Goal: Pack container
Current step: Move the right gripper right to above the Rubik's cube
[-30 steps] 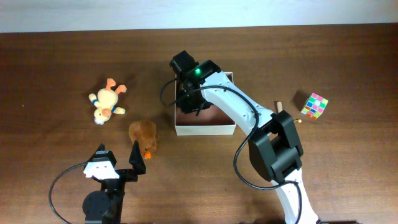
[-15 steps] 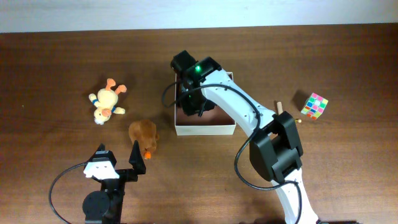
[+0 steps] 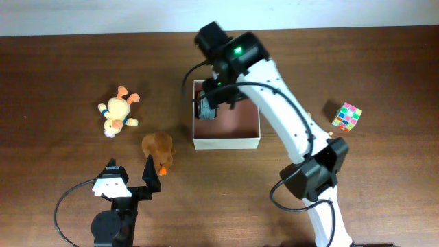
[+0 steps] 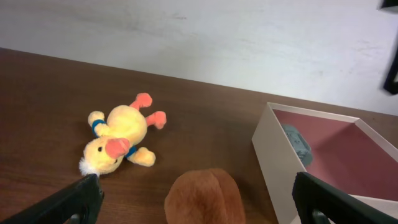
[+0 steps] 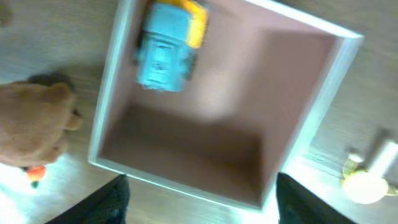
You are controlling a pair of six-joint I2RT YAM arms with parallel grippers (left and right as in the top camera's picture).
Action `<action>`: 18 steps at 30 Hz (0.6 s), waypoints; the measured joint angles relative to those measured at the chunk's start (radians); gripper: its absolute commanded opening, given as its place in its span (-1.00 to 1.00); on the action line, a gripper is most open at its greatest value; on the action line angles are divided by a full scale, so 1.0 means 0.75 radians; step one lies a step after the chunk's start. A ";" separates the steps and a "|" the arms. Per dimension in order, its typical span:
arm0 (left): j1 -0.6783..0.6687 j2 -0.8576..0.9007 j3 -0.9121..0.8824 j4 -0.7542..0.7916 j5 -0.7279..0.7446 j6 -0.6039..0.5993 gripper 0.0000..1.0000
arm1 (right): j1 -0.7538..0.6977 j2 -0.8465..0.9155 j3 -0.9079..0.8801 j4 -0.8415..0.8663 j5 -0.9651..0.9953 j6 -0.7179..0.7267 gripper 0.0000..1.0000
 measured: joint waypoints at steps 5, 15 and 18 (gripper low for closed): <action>0.000 0.000 0.000 0.000 -0.001 0.000 0.99 | -0.138 -0.012 0.070 -0.115 0.055 -0.028 0.65; 0.000 0.000 0.000 0.000 -0.001 0.000 0.98 | -0.574 -0.162 0.072 -0.115 0.033 -0.026 0.94; 0.000 0.000 0.000 0.000 -0.001 0.000 0.99 | -0.744 -0.190 0.010 -0.114 0.012 -0.025 0.96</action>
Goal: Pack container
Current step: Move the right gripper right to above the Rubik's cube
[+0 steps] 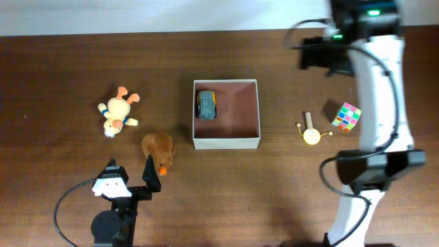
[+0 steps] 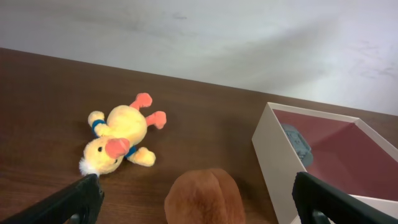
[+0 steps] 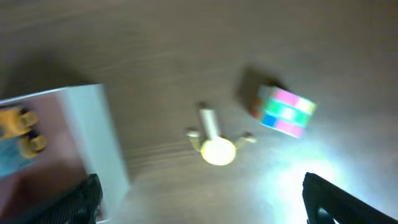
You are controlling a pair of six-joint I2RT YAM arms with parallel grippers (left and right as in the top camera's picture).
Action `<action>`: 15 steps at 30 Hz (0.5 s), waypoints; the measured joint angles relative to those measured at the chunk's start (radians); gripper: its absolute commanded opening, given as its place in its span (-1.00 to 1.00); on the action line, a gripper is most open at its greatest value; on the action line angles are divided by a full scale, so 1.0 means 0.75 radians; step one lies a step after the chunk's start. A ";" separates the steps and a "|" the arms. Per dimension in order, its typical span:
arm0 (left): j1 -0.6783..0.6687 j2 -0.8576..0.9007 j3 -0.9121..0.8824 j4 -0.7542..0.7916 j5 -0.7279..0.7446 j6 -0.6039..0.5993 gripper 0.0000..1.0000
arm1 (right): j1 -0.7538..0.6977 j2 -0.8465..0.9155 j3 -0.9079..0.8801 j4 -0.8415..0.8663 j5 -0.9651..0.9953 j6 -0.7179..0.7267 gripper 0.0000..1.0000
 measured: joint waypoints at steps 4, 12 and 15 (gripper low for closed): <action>0.000 0.000 0.000 0.000 0.000 0.000 0.99 | -0.204 -0.007 -0.186 0.002 -0.017 0.001 0.97; 0.000 0.000 0.000 0.000 0.000 0.000 0.99 | -0.429 -0.006 -0.551 0.145 -0.077 0.001 0.98; 0.000 0.000 0.000 0.000 0.000 0.000 0.99 | -0.451 -0.006 -0.633 0.239 -0.107 0.000 0.98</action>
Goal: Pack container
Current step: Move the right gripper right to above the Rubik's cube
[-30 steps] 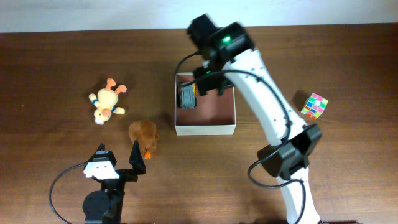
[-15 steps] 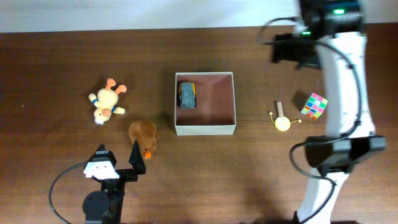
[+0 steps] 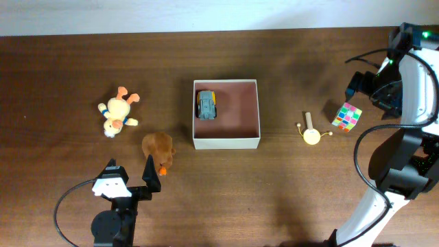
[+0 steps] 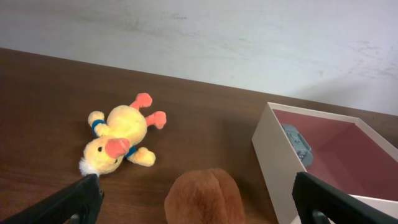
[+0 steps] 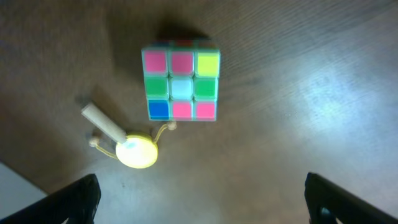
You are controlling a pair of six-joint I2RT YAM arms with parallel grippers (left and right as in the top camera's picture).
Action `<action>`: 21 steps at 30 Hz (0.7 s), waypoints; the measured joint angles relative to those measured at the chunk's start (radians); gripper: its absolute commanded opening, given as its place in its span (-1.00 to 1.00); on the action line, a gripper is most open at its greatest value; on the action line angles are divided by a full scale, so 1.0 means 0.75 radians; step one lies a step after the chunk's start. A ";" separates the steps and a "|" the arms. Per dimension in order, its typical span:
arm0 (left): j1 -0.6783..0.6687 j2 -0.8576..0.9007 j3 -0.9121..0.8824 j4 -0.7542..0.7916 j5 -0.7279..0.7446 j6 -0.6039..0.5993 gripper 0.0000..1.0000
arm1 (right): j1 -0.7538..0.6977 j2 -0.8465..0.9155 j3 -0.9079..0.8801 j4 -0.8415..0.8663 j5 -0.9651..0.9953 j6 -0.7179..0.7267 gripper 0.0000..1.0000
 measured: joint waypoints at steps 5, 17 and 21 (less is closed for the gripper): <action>0.000 0.000 0.000 0.000 0.000 0.000 0.99 | 0.001 0.000 -0.098 0.137 -0.035 0.000 0.98; 0.000 0.000 0.000 0.000 0.000 0.000 0.99 | 0.025 0.000 -0.458 0.549 -0.045 -0.043 0.98; 0.000 0.000 0.000 0.001 0.000 0.000 0.98 | 0.025 0.000 -0.567 0.633 -0.044 -0.068 0.99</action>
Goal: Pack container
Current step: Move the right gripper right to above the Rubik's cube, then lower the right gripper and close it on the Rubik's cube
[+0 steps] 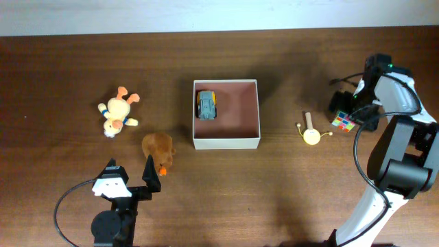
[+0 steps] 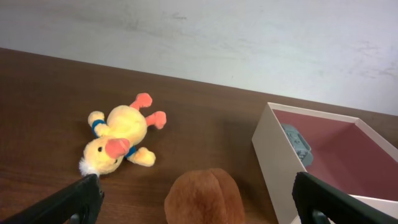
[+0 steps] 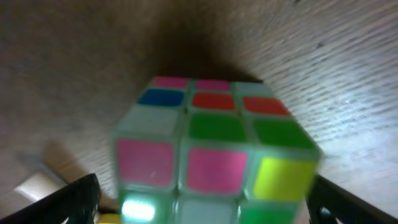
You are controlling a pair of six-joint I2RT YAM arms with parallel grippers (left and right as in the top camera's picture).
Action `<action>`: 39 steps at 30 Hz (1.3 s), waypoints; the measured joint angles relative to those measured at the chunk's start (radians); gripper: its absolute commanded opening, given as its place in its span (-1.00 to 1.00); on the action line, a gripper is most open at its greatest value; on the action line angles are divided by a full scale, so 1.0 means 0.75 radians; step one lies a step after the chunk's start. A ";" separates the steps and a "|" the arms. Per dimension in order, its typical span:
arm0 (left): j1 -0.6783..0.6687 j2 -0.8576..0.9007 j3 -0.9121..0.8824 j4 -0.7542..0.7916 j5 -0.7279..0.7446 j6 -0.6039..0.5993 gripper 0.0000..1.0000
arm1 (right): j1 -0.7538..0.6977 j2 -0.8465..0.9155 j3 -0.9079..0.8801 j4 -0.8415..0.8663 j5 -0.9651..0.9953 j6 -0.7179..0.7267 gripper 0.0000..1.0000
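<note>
The white box with a dark red inside stands mid-table; a blue-grey toy car lies in its left part. At the right, a multicoloured puzzle cube sits on the table, partly under my right gripper, which is open with a finger on either side of it. My left gripper is open and low at the front left, just behind a brown plush. A yellow plush duck lies further left.
A small yellow wooden toy with a stick lies between the box and the cube. The box's near left wall stands right of the brown plush. The pale wall runs along the table's far edge.
My right gripper has come down from high over the cube to close around it, the cube now filling the wrist view between the open fingers. The left arm has not moved.
My right gripper was over the box with the toy car lying inside. Then it stood over the table right of the box, then above the cube and the yellow toy, and now low around the cube. The left gripper stayed open by the brown plush.
</note>
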 measured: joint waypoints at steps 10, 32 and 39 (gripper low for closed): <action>0.000 0.000 0.000 -0.001 0.000 0.000 0.99 | 0.000 0.000 -0.018 0.088 0.041 -0.108 0.88; 0.000 0.000 0.000 -0.001 0.000 0.000 0.99 | 0.000 0.000 -0.021 0.180 0.076 -0.137 0.78; 0.000 0.000 0.000 -0.001 0.000 0.000 0.99 | 0.000 0.004 -0.090 0.226 0.076 -0.136 0.75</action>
